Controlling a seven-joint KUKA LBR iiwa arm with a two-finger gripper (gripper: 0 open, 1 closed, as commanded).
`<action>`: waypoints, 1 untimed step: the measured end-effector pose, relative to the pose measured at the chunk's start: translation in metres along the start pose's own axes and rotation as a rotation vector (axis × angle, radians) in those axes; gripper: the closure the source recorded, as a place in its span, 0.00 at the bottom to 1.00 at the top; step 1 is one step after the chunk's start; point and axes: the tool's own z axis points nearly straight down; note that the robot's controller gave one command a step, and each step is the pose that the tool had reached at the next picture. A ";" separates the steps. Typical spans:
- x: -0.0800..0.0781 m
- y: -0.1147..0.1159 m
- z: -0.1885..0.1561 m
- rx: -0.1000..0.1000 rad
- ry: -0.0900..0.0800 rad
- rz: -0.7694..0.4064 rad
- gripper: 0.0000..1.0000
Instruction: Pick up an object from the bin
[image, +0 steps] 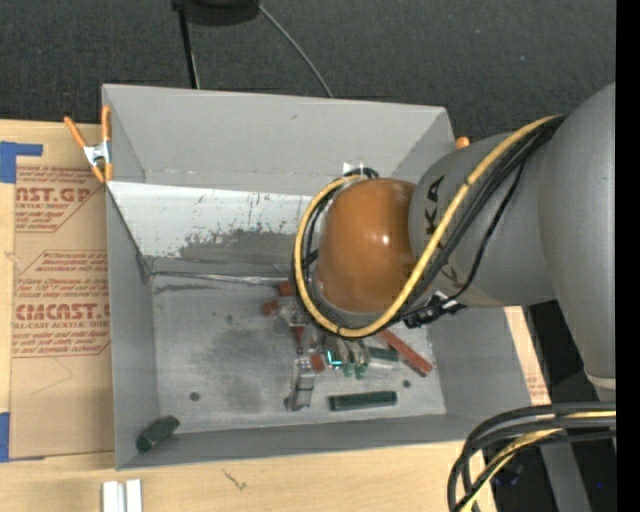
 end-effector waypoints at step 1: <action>-0.002 -0.001 -0.004 -0.001 -0.008 0.002 0.00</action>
Offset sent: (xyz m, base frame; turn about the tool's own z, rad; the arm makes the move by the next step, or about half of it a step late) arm 0.0454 -0.0791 -0.0087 -0.1880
